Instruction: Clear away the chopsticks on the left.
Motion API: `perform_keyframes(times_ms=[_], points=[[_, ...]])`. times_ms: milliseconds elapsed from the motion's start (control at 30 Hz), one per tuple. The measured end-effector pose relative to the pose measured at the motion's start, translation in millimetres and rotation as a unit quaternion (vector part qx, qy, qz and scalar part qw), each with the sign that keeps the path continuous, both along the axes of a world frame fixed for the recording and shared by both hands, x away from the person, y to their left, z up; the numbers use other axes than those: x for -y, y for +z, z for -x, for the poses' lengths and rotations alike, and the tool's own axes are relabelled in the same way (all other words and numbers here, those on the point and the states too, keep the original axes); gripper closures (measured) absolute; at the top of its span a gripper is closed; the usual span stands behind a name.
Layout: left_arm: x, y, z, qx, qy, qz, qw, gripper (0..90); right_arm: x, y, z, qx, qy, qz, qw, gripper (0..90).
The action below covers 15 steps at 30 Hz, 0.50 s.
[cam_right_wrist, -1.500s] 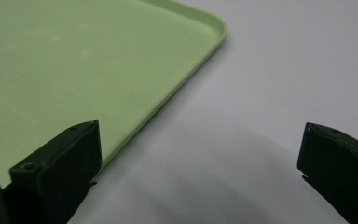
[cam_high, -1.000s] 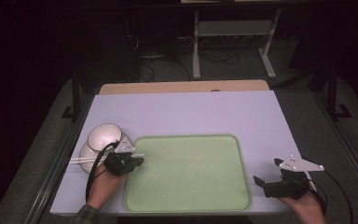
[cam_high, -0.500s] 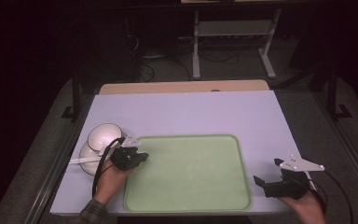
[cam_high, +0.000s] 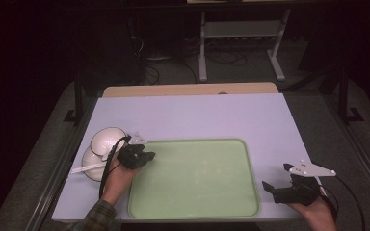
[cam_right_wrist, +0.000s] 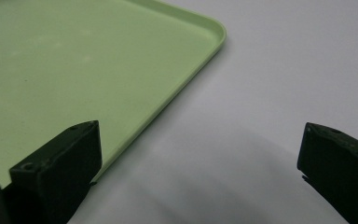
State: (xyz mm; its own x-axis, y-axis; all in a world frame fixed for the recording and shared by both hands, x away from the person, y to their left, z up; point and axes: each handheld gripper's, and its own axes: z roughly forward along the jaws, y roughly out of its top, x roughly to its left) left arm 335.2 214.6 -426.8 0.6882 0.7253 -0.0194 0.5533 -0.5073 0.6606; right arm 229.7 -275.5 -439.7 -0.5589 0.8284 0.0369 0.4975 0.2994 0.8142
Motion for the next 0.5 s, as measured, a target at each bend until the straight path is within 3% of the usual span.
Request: perform_keyframes(times_ms=[500], points=[[5.0,-0.1,-14.9,0.002,0.016,0.003,0.9999,89.9,0.0,0.4,0.2,0.000,0.000,-0.003,1.0000,0.0]])
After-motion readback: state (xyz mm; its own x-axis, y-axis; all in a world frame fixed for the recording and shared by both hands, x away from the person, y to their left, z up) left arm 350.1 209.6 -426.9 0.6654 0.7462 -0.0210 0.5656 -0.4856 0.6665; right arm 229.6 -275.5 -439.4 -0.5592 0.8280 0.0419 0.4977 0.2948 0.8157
